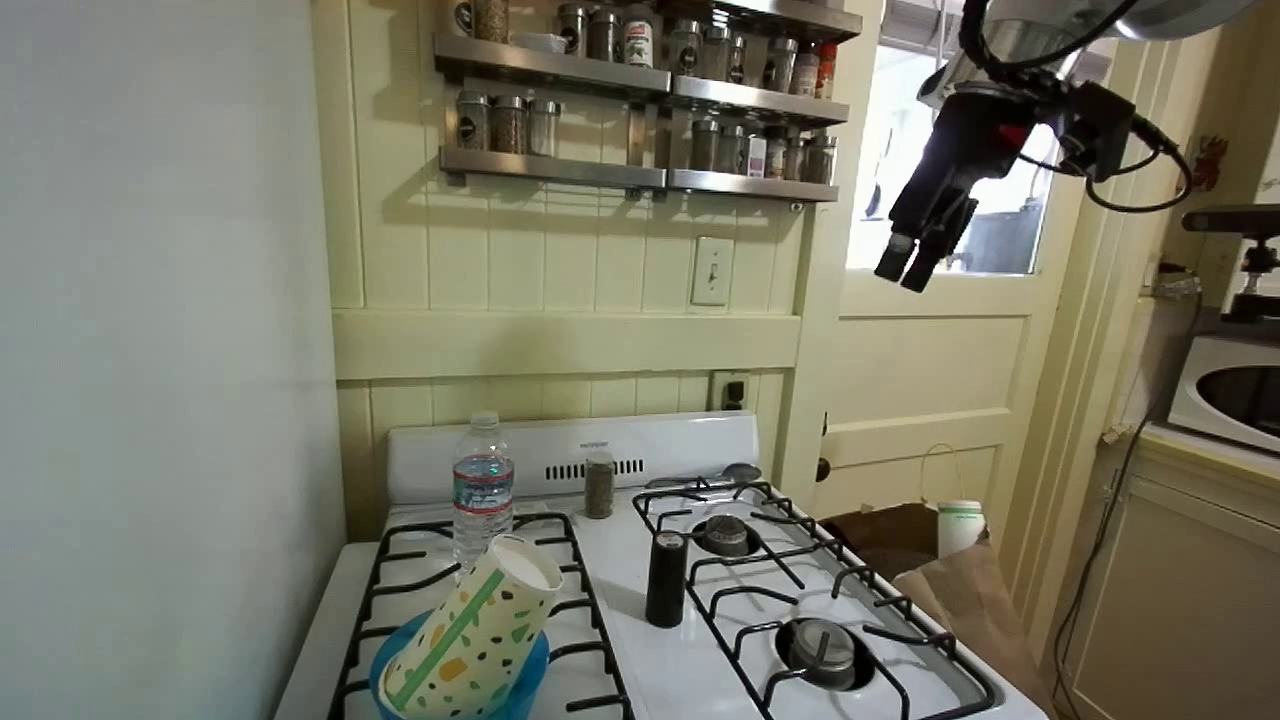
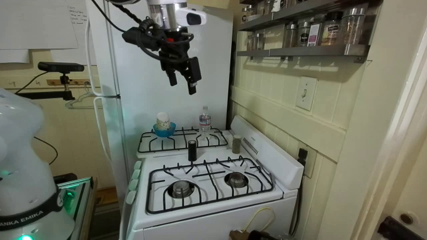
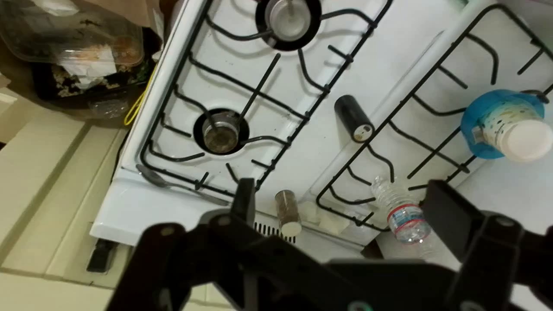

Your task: Move the black object slightly forward, then pick it up and put it on the shelf

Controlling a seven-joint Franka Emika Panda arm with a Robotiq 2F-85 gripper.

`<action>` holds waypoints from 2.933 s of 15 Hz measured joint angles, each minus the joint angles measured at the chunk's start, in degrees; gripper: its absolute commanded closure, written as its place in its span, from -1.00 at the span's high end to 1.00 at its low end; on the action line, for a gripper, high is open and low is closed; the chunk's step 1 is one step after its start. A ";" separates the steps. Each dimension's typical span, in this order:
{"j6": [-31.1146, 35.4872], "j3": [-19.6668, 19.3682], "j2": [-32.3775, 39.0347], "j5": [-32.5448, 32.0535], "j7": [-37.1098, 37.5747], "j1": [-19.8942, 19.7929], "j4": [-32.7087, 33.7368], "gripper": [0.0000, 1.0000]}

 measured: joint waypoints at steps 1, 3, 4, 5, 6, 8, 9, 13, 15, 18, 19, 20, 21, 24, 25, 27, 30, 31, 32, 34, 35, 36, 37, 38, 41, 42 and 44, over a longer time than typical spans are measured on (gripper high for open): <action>0.00 1.53 -1.47 0.00 1.04 0.17 -2.26 1.00; -0.37 3.63 -4.23 0.00 2.81 0.74 -6.50 1.00; -0.55 4.29 -5.47 0.00 3.70 1.01 -8.49 1.00; -0.82 4.76 -6.54 0.00 4.52 1.26 -10.39 1.00; -1.07 5.05 -7.38 0.00 5.44 1.48 -12.09 1.00; -1.11 5.47 -8.43 0.28 7.35 1.99 -15.39 1.00; -1.67 5.32 -8.70 1.21 7.26 2.66 -16.83 1.00; -2.40 4.23 -9.06 2.29 7.16 4.69 -18.61 1.00; -1.90 4.36 -9.08 2.27 8.15 4.59 -18.58 1.00; 4.08 7.10 -9.08 2.38 14.83 4.31 -19.69 1.00; 6.59 8.70 -8.90 2.61 17.31 4.46 -20.26 1.00; 8.81 10.47 -8.38 2.85 19.87 4.75 -20.37 1.00; 10.98 12.36 -7.72 2.88 22.61 5.04 -20.36 1.00; 18.14 18.05 -4.64 2.61 31.14 5.10 -20.36 1.00; 19.83 19.71 -3.37 2.28 33.87 4.98 -20.37 1.00; 21.73 22.57 -0.58 1.49 38.78 4.66 -20.37 1.00; 24.33 25.40 3.91 -0.05 44.44 4.39 -20.40 1.00; 26.11 25.90 5.57 -0.49 45.58 4.34 -20.43 1.00; 28.39 26.29 7.38 -1.11 46.61 4.24 -20.45 1.00; 33.30 26.89 11.21 -2.65 47.97 3.87 -20.48 1.00; 35.60 27.12 13.18 -3.54 48.57 3.59 -20.50 1.00; 37.69 27.16 15.21 -4.18 48.78 3.41 -20.52 1.00; 39.36 27.11 17.19 -4.52 48.78 3.35 -20.53 1.00; 40.82 27.03 19.20 -4.81 48.78 3.33 -20.53 1.00; 44.30 26.69 24.55 -5.46 48.61 3.34 -20.52 1.00; 45.21 26.47 25.91 -5.77 48.56 3.34 -20.51 1.00; 46.08 25.79 27.83 -5.91 47.64 3.69 -20.40 1.00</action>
